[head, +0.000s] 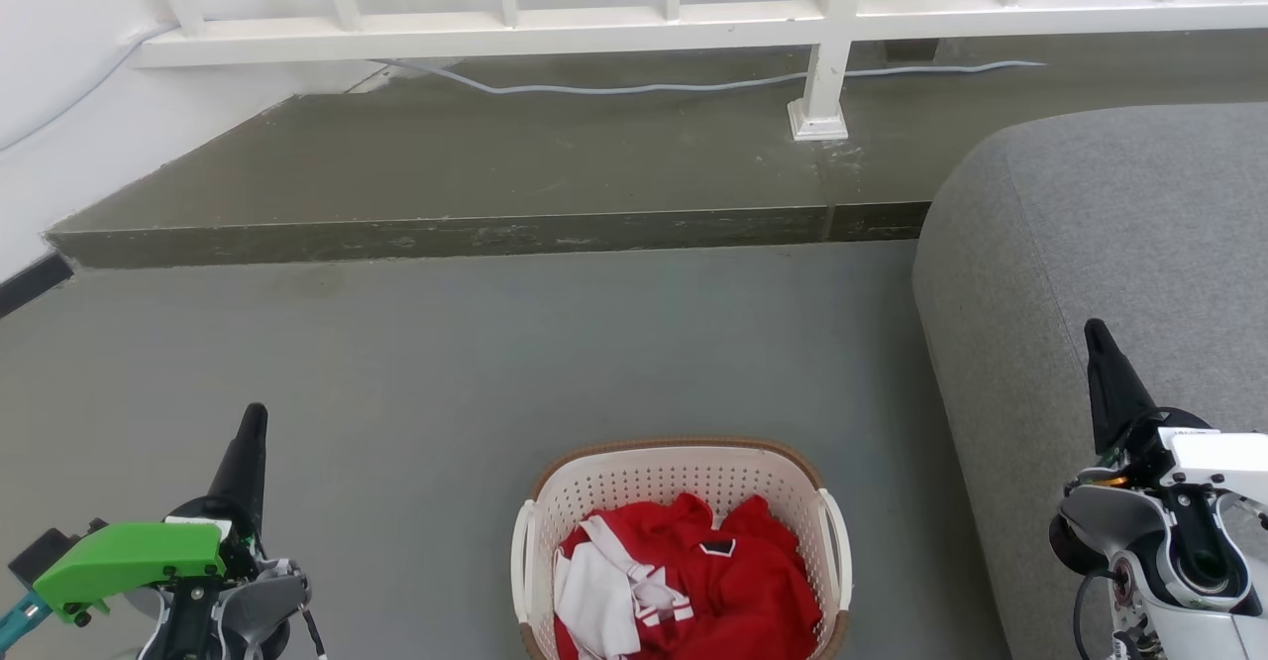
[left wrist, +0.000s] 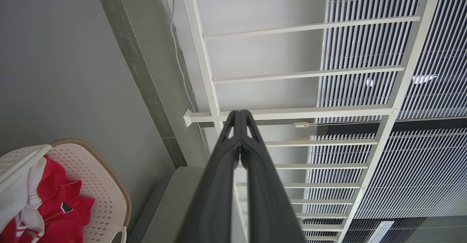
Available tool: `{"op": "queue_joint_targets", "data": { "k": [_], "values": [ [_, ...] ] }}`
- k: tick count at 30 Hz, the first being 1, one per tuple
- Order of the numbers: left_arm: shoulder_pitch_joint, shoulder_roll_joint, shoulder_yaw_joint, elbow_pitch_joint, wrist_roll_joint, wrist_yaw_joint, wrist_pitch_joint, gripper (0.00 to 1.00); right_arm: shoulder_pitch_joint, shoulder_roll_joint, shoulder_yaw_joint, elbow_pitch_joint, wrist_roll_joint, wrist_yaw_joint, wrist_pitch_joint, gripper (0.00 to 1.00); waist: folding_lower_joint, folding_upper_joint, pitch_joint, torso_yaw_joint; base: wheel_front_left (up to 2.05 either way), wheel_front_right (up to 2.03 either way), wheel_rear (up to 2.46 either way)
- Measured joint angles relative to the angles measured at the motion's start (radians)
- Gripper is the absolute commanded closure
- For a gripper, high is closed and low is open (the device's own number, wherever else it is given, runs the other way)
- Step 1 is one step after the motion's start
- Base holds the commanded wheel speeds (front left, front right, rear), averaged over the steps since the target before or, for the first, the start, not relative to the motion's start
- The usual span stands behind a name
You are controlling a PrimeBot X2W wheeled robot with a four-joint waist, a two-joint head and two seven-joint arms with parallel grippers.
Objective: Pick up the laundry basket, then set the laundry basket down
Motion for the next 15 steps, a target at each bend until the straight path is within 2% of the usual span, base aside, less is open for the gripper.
{"op": "queue_joint_targets", "data": {
  "k": [15],
  "values": [
    [0.000, 0.000, 0.001, -0.002, 0.000, 0.000, 0.000, 1.00, 0.000, 0.000, 0.000, -0.001, 0.000, 0.000, 0.000, 1.00, 0.0000, 0.0000, 0.000, 0.000, 0.00, 0.00, 0.00]
  ]
}}
